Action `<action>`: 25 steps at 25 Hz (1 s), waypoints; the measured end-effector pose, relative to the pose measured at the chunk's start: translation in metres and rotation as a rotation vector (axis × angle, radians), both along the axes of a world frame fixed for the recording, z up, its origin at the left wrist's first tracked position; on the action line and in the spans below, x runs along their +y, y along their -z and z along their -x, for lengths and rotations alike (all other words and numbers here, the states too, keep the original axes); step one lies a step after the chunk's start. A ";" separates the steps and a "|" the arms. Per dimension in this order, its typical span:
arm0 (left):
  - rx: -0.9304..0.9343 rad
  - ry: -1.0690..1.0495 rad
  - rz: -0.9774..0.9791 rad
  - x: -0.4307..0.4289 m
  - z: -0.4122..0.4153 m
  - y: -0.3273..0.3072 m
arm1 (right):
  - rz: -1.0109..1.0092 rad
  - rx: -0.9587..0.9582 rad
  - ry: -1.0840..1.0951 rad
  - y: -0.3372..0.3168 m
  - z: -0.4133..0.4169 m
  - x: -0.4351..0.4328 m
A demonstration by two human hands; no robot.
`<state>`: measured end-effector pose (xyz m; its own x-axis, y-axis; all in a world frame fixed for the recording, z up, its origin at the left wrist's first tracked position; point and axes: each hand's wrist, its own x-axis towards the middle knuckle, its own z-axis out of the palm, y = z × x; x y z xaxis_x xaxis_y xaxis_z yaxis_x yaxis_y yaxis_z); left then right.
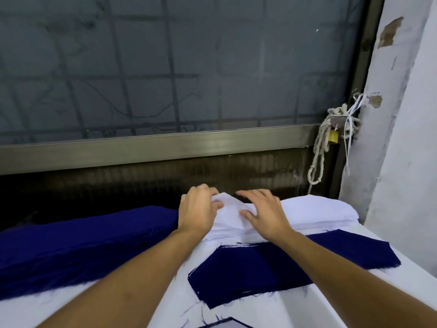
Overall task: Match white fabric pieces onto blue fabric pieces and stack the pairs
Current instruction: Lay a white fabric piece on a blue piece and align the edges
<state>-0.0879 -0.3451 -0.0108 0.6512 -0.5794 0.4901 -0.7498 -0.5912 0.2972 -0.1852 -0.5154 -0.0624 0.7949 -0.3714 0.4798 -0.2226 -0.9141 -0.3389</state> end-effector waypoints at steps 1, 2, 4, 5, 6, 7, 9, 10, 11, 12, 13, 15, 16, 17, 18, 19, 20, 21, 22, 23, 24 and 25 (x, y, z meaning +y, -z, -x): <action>0.002 0.038 -0.004 0.001 0.004 -0.005 | -0.024 -0.019 -0.032 -0.003 -0.006 0.009; 0.011 0.075 -0.007 0.002 0.008 -0.009 | -0.065 -0.032 -0.037 -0.007 -0.010 0.017; 0.053 0.114 0.020 0.006 0.015 -0.017 | -0.125 -0.034 -0.006 -0.015 -0.012 0.026; 0.075 0.107 0.048 0.010 0.017 -0.022 | -0.105 -0.026 0.010 -0.021 -0.009 0.029; 0.094 0.088 0.080 0.016 0.018 -0.028 | -0.076 -0.009 0.024 -0.026 -0.003 0.028; 0.114 0.063 0.120 0.021 0.019 -0.033 | -0.057 0.007 0.039 -0.032 0.005 0.027; 0.159 0.019 0.209 0.035 0.018 -0.044 | -0.063 0.036 0.072 -0.042 0.025 0.020; 0.180 0.002 0.244 0.042 0.017 -0.049 | -0.086 0.051 0.090 -0.047 0.036 0.015; 0.197 -0.010 0.269 0.049 0.016 -0.053 | -0.113 0.068 0.106 -0.051 0.046 0.010; 0.210 -0.020 0.290 0.056 0.014 -0.056 | -0.129 0.076 0.121 -0.054 0.055 0.006; 0.219 -0.030 0.311 0.064 0.014 -0.060 | -0.138 0.067 0.124 -0.057 0.064 0.004; 0.221 -0.055 0.348 0.080 0.012 -0.067 | -0.180 0.046 0.101 -0.065 0.081 0.002; 0.214 -0.067 0.359 0.089 0.012 -0.070 | -0.211 0.050 0.082 -0.069 0.089 0.003; 0.206 -0.077 0.364 0.099 0.012 -0.073 | -0.242 0.068 0.063 -0.072 0.096 0.004; 0.200 -0.088 0.367 0.110 0.012 -0.076 | -0.275 0.094 0.046 -0.076 0.102 0.006; 0.198 -0.100 0.369 0.121 0.013 -0.079 | -0.318 0.120 0.029 -0.078 0.107 0.008; 0.200 -0.113 0.369 0.133 0.013 -0.081 | -0.368 0.138 0.006 -0.080 0.111 0.012; 0.205 -0.126 0.369 0.148 0.013 -0.084 | -0.411 0.156 -0.025 -0.082 0.117 0.018; 0.218 -0.135 0.369 0.165 0.013 -0.087 | -0.441 0.177 -0.064 -0.083 0.123 0.024; 0.235 -0.140 0.371 0.183 0.014 -0.089 | -0.463 0.198 -0.111 -0.083 0.130 0.031; 0.252 -0.138 0.370 0.202 0.015 -0.089 | -0.495 0.214 -0.167 -0.084 0.138 0.038; 0.269 -0.129 0.365 0.222 0.016 -0.089 | -0.549 0.232 -0.217 -0.084 0.145 0.046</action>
